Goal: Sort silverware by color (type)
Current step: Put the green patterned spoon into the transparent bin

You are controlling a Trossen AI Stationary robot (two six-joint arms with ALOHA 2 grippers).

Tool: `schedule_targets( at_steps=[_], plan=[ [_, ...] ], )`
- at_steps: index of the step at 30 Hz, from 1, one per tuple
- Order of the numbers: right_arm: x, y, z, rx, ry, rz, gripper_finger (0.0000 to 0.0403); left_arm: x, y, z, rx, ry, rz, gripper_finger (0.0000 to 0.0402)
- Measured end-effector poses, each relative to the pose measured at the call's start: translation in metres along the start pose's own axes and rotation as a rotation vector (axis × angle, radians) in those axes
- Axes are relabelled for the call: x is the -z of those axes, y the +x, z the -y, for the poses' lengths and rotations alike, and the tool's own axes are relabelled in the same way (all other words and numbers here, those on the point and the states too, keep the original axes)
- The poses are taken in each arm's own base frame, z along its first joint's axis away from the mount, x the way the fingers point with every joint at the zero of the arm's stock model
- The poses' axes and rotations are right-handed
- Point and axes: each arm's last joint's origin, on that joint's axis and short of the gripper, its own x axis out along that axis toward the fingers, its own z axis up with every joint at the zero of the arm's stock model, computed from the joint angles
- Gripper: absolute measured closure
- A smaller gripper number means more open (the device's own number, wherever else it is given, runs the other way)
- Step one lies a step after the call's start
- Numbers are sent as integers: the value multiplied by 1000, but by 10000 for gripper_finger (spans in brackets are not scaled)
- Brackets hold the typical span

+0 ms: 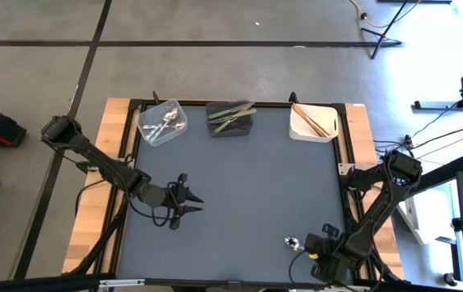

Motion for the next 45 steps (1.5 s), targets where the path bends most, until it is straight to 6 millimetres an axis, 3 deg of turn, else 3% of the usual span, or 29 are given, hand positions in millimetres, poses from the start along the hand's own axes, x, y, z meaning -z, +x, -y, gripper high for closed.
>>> schedule_targets(
  at_steps=[4, 12, 17, 26, 34, 45],
  plan=[
    [-29, -17, -9, 24, -118, 103, 365, -2, 1, -3, -10, -14, 10, 292],
    [-104, -33, -7, 90, -427, 316, 395, -6, 5, -14, -104, -19, 37, 291],
    [-153, -34, 14, 109, -548, 413, 388, -5, 12, -20, -146, 10, 42, 291],
    [-228, -28, 77, 7, -627, 678, 390, 2, 37, -33, -167, 29, 52, 280],
    [-256, -21, 119, -136, -628, 956, 394, -5, 44, -42, -201, 46, 128, 222],
    [-275, -22, 141, -98, -682, 1157, 393, -32, 41, -58, -230, 81, 364, 219]
  ],
)
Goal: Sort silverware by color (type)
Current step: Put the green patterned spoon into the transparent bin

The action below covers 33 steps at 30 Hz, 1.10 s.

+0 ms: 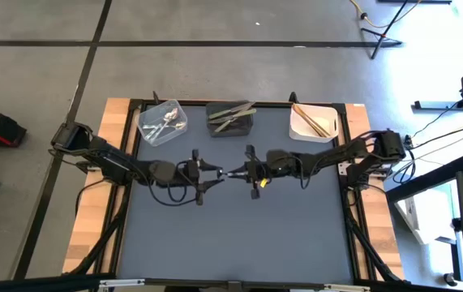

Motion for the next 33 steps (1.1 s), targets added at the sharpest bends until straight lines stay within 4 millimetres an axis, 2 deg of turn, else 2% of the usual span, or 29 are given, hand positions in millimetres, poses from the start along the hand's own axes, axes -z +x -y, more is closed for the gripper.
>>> schedule_targets(
  at_steps=[4, 9, 14, 19, 23, 31, 33],
  plan=[
    [3, 4, 13, 19, -4, 54, 392, -4, 2, -5, 7, 23, 37, 220],
    [10, 9, 25, 32, -16, 101, 393, -6, 6, -19, -65, 42, 52, 220],
    [13, 13, 28, 72, -31, 135, 392, -6, 10, -34, -134, 12, 53, 220],
    [14, 18, 28, 106, -33, 119, 392, -5, 10, -33, -116, -11, 53, 227],
    [15, 21, 28, 101, -8, 114, 391, -5, 8, -25, -101, -11, 53, 261],
    [14, 21, 28, 86, 37, 128, 376, -5, 6, -20, -106, 41, 51, 384],
    [14, 21, 28, 85, 74, 126, 361, -5, 6, -20, -103, 48, 48, 389]
  ],
)
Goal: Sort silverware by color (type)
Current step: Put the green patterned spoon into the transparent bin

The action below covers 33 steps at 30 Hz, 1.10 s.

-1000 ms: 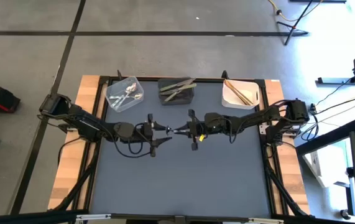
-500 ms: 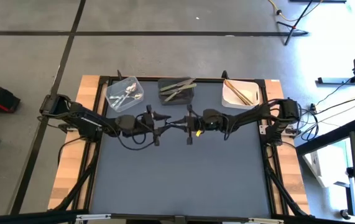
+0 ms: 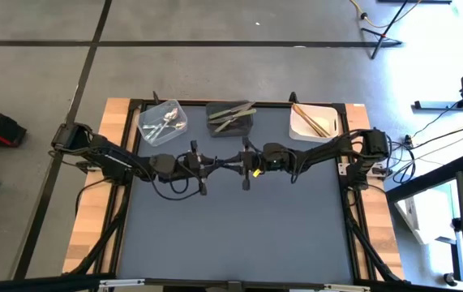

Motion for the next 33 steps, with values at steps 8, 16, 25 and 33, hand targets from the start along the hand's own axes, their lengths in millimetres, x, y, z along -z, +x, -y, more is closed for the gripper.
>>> schedule_targets(
  at_steps=[8, 16, 25, 33],
  plan=[
    [-19, -15, -1, -22, 1, -71, 275, 0, -2, -2, -33, 47, -30, 385],
    [-55, -64, 0, -61, -21, -259, 256, -23, -16, -23, -274, 166, -248, 387],
    [-27, -67, -6, -127, 2, -469, 256, -66, -29, -81, -603, 219, -683, 381],
    [-8, -66, -8, -114, 0, -478, 256, -59, -39, -148, -789, 164, -911, 380]
  ],
)
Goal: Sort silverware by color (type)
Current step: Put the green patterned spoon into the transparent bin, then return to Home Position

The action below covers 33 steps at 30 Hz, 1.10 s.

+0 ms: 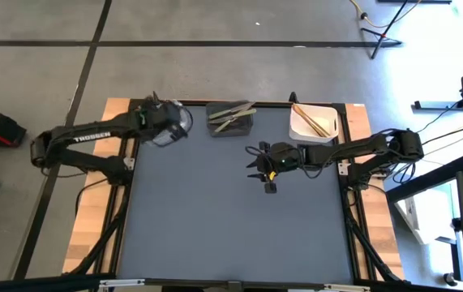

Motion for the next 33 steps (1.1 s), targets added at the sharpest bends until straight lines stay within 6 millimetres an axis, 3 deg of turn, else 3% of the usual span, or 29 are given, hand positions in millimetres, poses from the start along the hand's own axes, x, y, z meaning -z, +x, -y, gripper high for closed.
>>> schedule_targets(
  at_steps=[6, 12, 17, 21, 26, 33],
  plan=[
    [-2, 0, 0, 3, -4, 20, 256, 17, 39, -17, -24, -54, -169, 380],
    [-2, 0, 0, 4, -4, 18, 256, 32, 69, -16, -20, -50, -314, 380],
    [-2, 0, 0, 4, -3, 16, 256, 36, 82, -13, -2, -48, -374, 380],
    [-1, 0, 0, 3, -1, 13, 256, 39, 88, -16, -14, -52, -405, 366],
    [-1, 0, 0, 2, 7, 6, 256, 38, 86, -20, -25, -52, -421, 319],
    [0, 0, 2, 67, 9, -10, 256, 20, 60, -19, 16, -18, -299, 290]
  ],
)
